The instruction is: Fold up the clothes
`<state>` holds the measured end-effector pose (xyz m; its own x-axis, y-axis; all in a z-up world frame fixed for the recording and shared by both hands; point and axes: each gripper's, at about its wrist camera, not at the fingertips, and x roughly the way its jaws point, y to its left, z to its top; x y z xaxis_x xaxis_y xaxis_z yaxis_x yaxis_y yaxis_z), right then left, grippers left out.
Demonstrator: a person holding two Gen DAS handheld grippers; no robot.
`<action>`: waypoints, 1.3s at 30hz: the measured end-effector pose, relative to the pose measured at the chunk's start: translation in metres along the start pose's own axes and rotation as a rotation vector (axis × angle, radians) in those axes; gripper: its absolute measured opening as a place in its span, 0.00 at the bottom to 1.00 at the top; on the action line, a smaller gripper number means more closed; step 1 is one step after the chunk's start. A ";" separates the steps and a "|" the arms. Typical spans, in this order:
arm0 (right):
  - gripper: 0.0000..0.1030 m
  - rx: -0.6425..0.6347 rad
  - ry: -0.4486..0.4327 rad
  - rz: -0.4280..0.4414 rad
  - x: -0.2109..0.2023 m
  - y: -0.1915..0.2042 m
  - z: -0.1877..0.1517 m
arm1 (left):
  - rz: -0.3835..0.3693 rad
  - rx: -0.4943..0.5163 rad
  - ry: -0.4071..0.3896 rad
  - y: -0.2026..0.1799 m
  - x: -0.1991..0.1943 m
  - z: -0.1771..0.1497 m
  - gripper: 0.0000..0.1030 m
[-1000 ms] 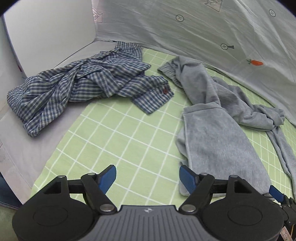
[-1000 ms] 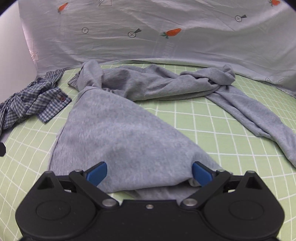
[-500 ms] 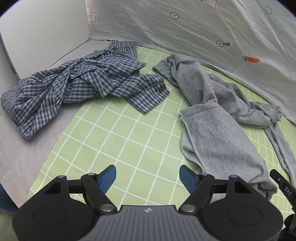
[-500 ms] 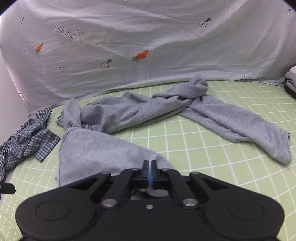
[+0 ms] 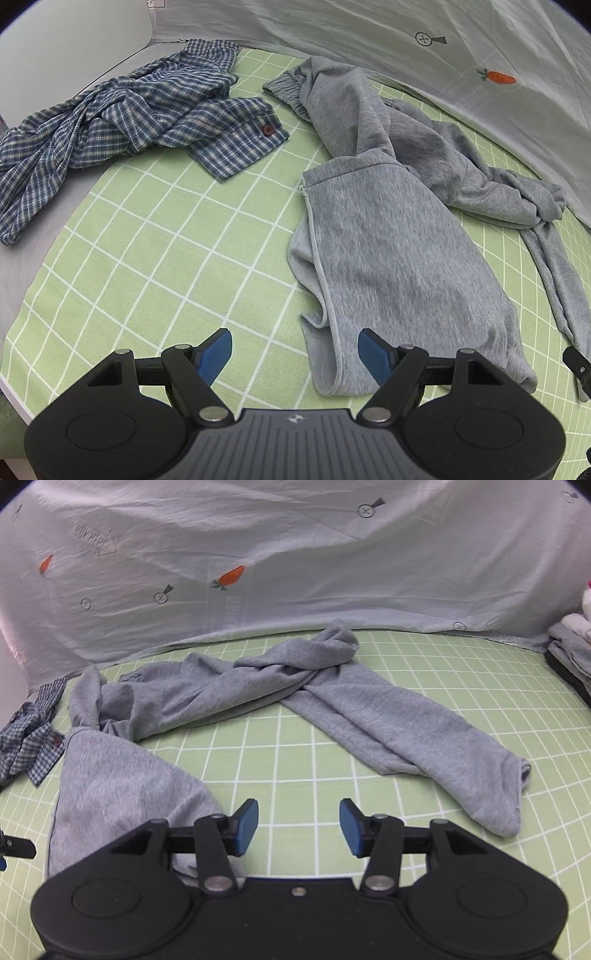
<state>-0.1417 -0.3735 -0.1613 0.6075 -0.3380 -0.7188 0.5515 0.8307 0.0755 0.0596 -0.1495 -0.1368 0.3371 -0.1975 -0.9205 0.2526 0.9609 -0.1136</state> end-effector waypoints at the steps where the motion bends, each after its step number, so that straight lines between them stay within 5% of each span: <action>1: 0.61 -0.038 0.009 0.017 0.005 0.010 0.001 | 0.007 -0.001 0.001 0.001 0.001 0.001 0.74; 6: 0.81 -0.158 0.012 0.116 0.011 0.053 -0.003 | 0.042 -0.012 0.019 0.014 0.003 -0.002 0.74; 9: 0.77 -0.239 -0.020 0.167 0.007 0.076 -0.011 | 0.055 -0.002 0.041 0.022 0.008 -0.009 0.74; 13: 0.24 -0.280 0.009 0.215 0.015 0.097 -0.019 | 0.067 0.009 0.047 0.033 0.008 -0.014 0.74; 16: 0.05 -0.249 0.015 0.202 0.021 0.093 -0.019 | 0.074 0.000 0.027 0.038 0.003 -0.011 0.74; 18: 0.04 -0.215 -0.005 0.199 0.019 0.085 -0.016 | 0.077 -0.014 0.015 0.041 0.000 -0.008 0.74; 24: 0.03 0.025 -0.089 0.074 0.005 0.014 0.007 | 0.074 -0.033 0.014 0.036 0.004 -0.004 0.74; 31: 0.03 0.335 -0.090 -0.281 0.008 -0.123 0.016 | 0.052 -0.013 0.017 0.011 0.014 -0.008 0.74; 34: 0.04 0.349 -0.046 -0.412 0.009 -0.148 0.008 | 0.037 -0.013 0.012 0.001 0.019 -0.004 0.74; 36: 0.13 0.351 -0.015 -0.457 0.010 -0.157 0.002 | 0.031 -0.014 0.007 -0.004 0.022 0.002 0.74; 38: 0.39 0.366 -0.007 -0.435 0.009 -0.158 -0.003 | 0.024 -0.019 0.002 -0.008 0.025 0.009 0.74; 39: 0.61 0.385 -0.012 -0.415 0.007 -0.155 -0.005 | 0.019 -0.022 0.003 -0.010 0.027 0.013 0.74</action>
<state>-0.2256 -0.5028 -0.1817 0.3008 -0.6090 -0.7339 0.9128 0.4067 0.0366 0.0780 -0.1673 -0.1560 0.3390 -0.1785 -0.9237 0.2259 0.9685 -0.1043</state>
